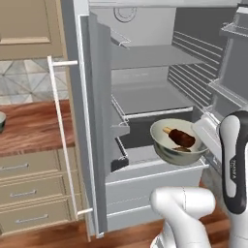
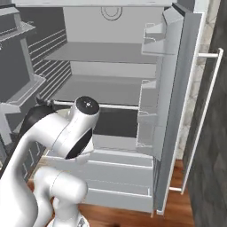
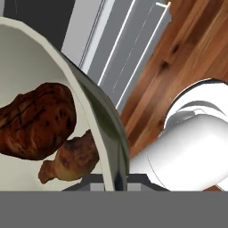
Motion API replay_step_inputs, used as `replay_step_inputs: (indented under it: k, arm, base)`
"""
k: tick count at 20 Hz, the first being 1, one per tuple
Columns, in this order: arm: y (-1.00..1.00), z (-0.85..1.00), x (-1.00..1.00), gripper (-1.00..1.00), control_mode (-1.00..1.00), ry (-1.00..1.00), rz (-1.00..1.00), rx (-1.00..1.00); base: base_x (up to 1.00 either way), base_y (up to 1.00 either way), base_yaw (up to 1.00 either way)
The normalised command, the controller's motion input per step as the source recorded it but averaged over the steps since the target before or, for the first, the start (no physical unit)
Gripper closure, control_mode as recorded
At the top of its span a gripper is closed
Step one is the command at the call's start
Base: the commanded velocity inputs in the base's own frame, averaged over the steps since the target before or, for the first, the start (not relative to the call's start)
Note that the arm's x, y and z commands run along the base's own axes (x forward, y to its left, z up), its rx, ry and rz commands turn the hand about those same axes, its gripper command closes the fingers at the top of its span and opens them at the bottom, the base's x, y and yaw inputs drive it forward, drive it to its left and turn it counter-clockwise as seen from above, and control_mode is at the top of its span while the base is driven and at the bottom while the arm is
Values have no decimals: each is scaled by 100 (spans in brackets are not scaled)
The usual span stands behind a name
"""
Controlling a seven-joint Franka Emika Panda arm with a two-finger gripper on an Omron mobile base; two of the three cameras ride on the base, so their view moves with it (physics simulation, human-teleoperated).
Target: Place the bowl with the lime and broccoli on the top shelf of the fridge. Place the bowl with the chicken drumstick and steak on the second highest shelf of the fridge.
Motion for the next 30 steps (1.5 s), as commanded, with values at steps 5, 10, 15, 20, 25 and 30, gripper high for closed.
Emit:
replay_step_inputs:
  k: [5,10,15,20,25,30]
  arm:
    - [0,0,0,100,100,0,0,0]
    - [0,0,0,100,100,0,0,0]
    - [8,0,62,100,-100,-14,-3,-1]
    - [4,2,90,100,-100,-19,-6,0]
    - [2,-5,84,100,-100,-5,-4,0]
    - [7,-38,92,100,-100,-1,-4,-4]
  base:
    - [77,3,0]
    - [64,7,-1]
    - [12,3,0]
    - [0,0,0]
    - [0,0,0]
    - [0,0,0]
